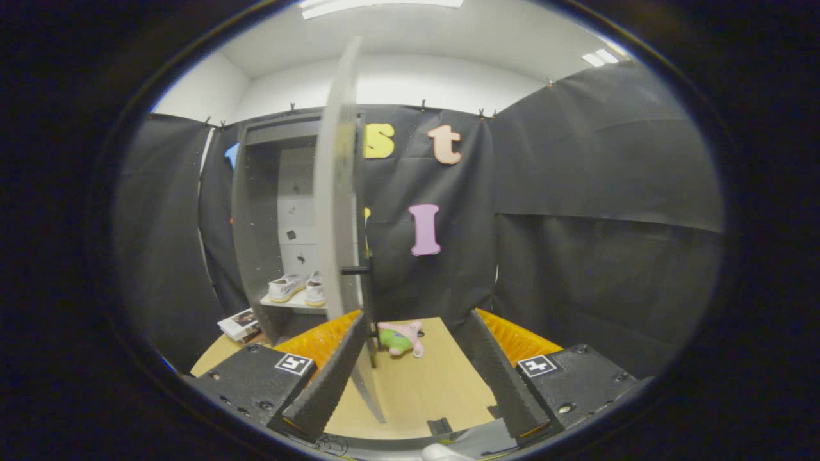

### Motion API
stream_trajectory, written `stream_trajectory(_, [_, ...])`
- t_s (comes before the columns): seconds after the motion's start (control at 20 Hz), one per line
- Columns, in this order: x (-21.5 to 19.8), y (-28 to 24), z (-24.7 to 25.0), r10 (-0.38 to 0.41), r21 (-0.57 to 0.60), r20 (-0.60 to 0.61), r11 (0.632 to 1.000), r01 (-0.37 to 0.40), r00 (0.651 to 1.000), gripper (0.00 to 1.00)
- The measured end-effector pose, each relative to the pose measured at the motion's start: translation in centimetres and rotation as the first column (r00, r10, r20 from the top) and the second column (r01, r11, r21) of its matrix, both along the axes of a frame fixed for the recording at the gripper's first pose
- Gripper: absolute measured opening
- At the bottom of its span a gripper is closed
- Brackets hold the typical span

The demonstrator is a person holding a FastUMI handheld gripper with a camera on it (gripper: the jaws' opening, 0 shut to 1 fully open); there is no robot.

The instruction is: Open the shoe cabinet door, grab the shoes and put them into the shoe cabinet, then close the shoe cabinet door.

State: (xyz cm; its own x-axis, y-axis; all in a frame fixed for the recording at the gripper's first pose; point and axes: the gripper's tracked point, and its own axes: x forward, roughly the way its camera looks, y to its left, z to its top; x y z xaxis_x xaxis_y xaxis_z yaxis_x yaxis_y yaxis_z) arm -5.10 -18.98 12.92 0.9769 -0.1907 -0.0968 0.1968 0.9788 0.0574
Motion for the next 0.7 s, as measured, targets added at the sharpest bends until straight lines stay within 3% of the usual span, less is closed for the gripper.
stream_trajectory(0.15, [3.1,-2.1,-0.3,0.043,0.017,0.0,0.999,-0.043,0.999,1.0])
stream_trajectory(0.4, [7.8,-0.3,0.1,0.187,0.008,0.012,0.982,-0.187,0.982,1.0])
stream_trajectory(0.7, [9.7,1.8,-0.2,0.302,-0.005,0.007,0.953,-0.302,0.953,0.98])
